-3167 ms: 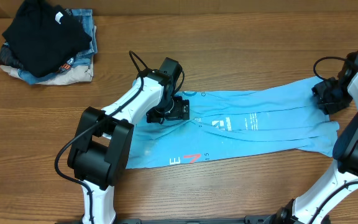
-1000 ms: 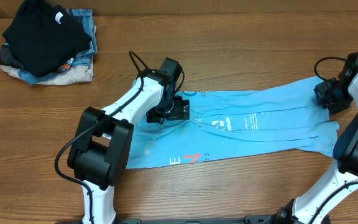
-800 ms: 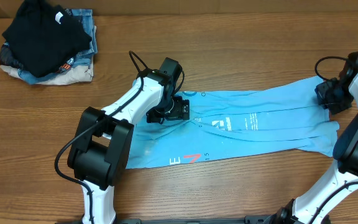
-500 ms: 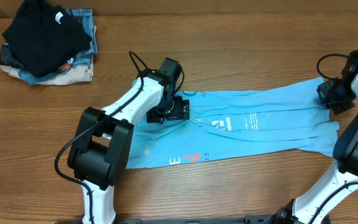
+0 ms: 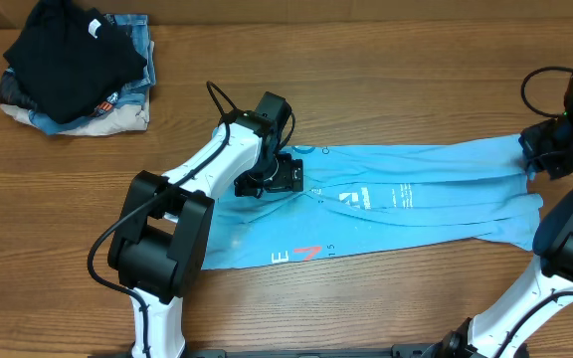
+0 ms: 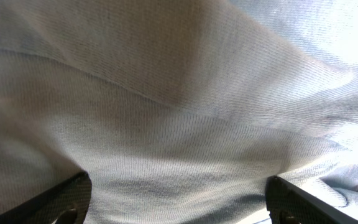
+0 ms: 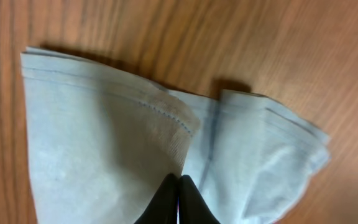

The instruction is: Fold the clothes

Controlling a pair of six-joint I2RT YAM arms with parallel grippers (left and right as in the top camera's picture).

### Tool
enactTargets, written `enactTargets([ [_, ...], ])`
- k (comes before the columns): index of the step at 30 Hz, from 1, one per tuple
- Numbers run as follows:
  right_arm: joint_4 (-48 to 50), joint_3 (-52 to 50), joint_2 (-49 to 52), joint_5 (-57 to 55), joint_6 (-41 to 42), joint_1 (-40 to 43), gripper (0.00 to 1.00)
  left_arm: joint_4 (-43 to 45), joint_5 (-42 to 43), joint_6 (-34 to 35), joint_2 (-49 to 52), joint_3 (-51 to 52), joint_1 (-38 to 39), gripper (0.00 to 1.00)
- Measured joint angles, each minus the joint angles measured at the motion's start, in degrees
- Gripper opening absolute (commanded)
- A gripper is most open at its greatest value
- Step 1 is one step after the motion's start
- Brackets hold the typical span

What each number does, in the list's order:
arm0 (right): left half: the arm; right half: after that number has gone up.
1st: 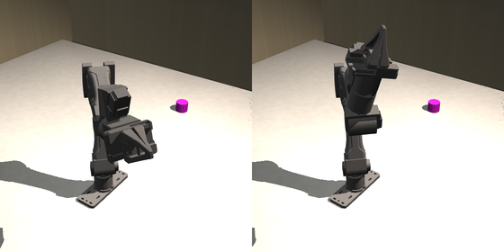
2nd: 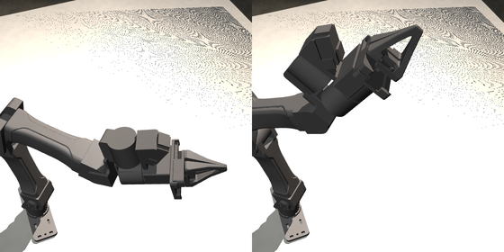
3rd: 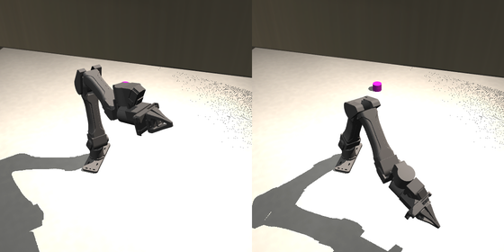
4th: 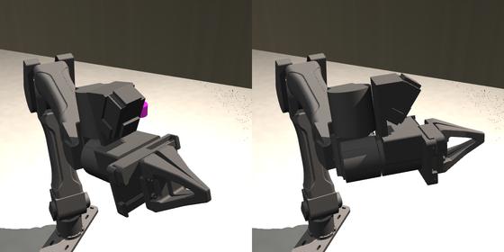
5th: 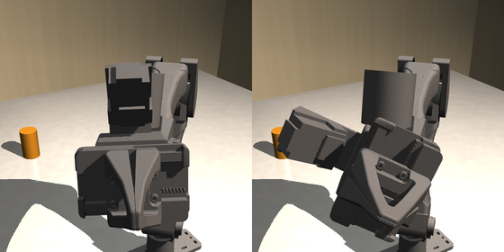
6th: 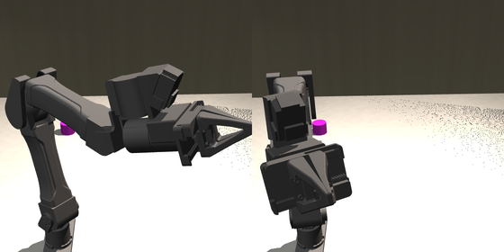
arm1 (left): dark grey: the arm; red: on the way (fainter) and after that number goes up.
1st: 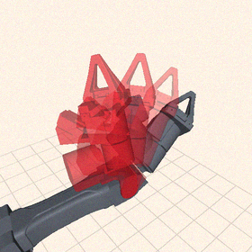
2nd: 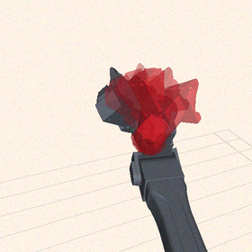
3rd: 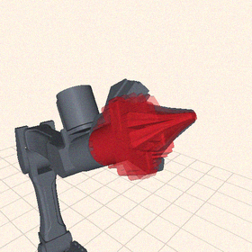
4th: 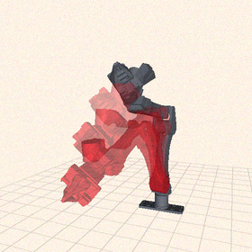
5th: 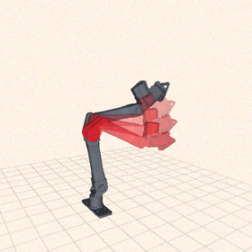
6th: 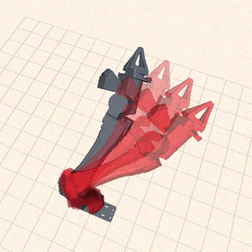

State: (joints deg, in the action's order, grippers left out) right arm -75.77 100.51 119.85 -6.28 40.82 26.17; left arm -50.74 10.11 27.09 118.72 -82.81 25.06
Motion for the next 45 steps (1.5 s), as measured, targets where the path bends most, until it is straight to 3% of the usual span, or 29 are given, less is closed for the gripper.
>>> enactTargets([
  [4, -1.84, 0.04, 0.0, -2.6, 0.52, 0.02, 0.04, -0.24, -0.37, -0.35, 0.0, 0.09, -0.02, 0.83],
  [12, -2.43, -0.31, 0.0, -4.7, 1.62, 1.73, 0.04, -4.74, -0.7, -3.48, 0.02, 0.2, -1.64, 0.81],
  [21, -2.93, -1.84, 0.0, -5.35, 2.05, 3.19, 0.07, -10.21, -0.2, -4.68, 0.35, 0.83, -10.49, 0.77],
  [28, -3.34, -1.86, 0.0, -4.26, 2.25, 3.19, 0.19, -11.89, -0.35, -7.1, 0.44, 1.03, -13.7, 0.77],
  [33, -3.19, -1.84, 0.0, -2.78, 1.81, 3.04, 0.4, -15.89, -1.49, -8.98, 1.53, -0.63, -13.7, 0.76],
  [34, -3.15, -1.81, 0.0, -2.49, 1.73, 3.02, 0.59, -17.16, -1.81, -9.16, 1.92, -1.44, -13.73, 0.76],
  [35, -3.04, -1.66, 0.0, -1.99, 1.05, 2.97, 0.84, -18.69, -2.1, -9.31, 2.27, -2.58, -13.7, 0.77],
  [36, -2.95, -1.33, 0.0, -1.44, -0.09, 2.97, 1.0, -20.02, -2.49, -9.35, 2.4, -3.89, -13.7, 0.78],
  [38, -2.25, -0.35, 0.0, 0.15, -2.82, 2.93, 1.0, -22.43, -3.26, -9.55, 2.4, -7.48, -13.7, 0.83],
  [41, 0.22, 1.01, 0.0, 3.21, -8.66, 2.86, 1.0, -23.58, -3.72, -10.05, 2.03, -12.28, -13.7, 1.0],
  [45, 1.84, 1.29, 0.0, 5.73, -14.21, 2.64, 1.0, -24.11, -3.98, -10.16, 0.46, -15.02, -13.7, 1.0],
])
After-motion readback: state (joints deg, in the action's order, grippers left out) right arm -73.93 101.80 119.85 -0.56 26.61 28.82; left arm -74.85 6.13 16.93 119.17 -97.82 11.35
